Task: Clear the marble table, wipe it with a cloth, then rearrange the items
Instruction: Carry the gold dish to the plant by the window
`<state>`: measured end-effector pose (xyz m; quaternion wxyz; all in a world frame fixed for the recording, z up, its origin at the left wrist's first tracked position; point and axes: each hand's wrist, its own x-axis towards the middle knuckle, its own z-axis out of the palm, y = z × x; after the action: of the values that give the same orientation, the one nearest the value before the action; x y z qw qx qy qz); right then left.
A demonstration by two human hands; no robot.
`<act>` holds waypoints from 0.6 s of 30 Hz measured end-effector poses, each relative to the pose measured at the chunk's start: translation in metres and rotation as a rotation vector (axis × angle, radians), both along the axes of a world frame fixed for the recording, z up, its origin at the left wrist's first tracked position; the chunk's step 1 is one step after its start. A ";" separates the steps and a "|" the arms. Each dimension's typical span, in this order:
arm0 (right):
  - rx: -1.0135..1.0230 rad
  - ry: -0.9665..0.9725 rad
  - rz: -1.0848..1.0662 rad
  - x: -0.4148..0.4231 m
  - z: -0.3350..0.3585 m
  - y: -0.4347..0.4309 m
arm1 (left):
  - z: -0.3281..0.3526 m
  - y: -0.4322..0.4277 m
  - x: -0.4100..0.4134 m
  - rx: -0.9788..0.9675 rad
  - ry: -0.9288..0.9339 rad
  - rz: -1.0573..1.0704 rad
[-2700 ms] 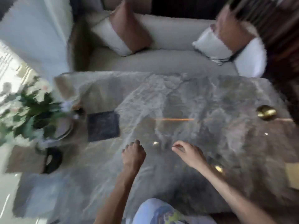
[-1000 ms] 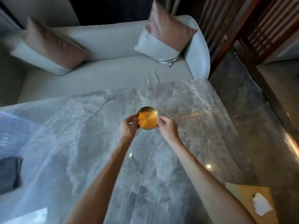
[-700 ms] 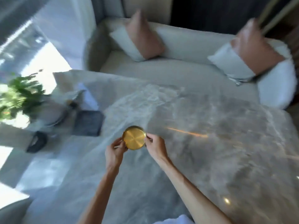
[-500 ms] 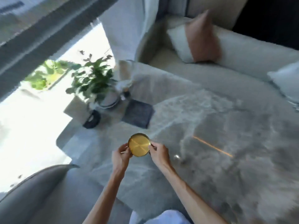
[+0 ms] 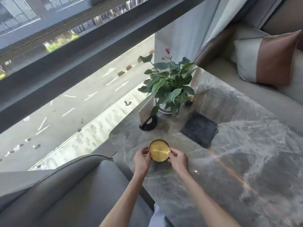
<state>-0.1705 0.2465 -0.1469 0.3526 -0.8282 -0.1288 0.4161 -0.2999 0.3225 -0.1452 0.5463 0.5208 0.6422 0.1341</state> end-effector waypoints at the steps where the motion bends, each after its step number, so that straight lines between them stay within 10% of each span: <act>1: 0.000 -0.004 -0.019 0.003 -0.003 0.008 | -0.002 0.008 0.003 -0.004 -0.012 -0.009; 18: 0.023 0.117 -0.257 0.034 -0.054 0.055 | -0.019 0.064 0.045 -0.027 0.035 -0.135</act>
<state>-0.1364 0.3014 -0.2006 0.4191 -0.8083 -0.0057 0.4136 -0.2549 0.3861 -0.1644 0.5497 0.5578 0.6168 0.0792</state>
